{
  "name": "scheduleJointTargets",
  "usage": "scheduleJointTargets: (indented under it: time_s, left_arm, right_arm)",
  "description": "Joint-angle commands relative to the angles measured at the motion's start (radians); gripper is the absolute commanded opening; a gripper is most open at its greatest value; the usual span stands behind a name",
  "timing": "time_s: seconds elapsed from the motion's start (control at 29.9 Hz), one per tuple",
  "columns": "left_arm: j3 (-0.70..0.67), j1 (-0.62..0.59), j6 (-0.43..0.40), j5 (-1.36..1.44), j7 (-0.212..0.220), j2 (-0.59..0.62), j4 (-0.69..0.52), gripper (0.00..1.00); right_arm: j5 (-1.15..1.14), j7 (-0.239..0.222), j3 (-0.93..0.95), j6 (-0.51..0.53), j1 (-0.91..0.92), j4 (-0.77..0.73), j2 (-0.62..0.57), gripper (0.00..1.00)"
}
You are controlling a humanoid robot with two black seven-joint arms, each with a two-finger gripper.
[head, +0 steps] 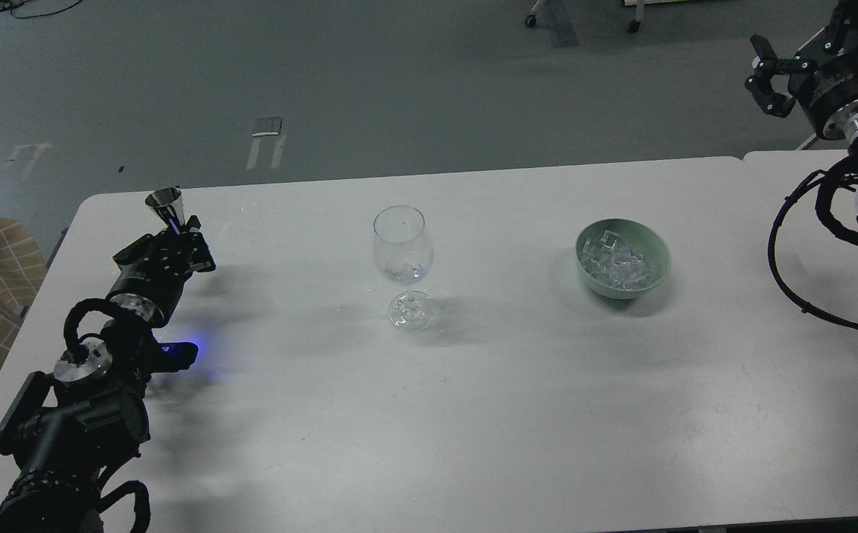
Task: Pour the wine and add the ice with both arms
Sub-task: 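Lower the jigger onto the table and open the left gripper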
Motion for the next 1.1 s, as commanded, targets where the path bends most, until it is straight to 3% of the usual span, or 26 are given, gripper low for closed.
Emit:
scheduleJointTargets:
  time_s: [0.0, 0.13, 1.07]
  left_arm:
    - [0.000, -0.001, 0.003, -0.001, -0.002, -0.002, 0.000, 0.24]
    - [0.000, -0.001, 0.003, -0.001, -0.002, -0.002, 0.000, 0.32]
    - [0.000, -0.007, 0.006, 0.000, -0.011, -0.013, 0.000, 0.45]
  right_arm:
    - [0.000, 0.000, 0.000, 0.000, 0.003, 0.000, 0.001, 1.00]
    - [0.000, 0.000, -0.001, 0.000, 0.001, 0.000, 0.001, 1.00]
    - [0.000, 0.001, -0.001, 0.000, -0.006, -0.001, 0.001, 1.00]
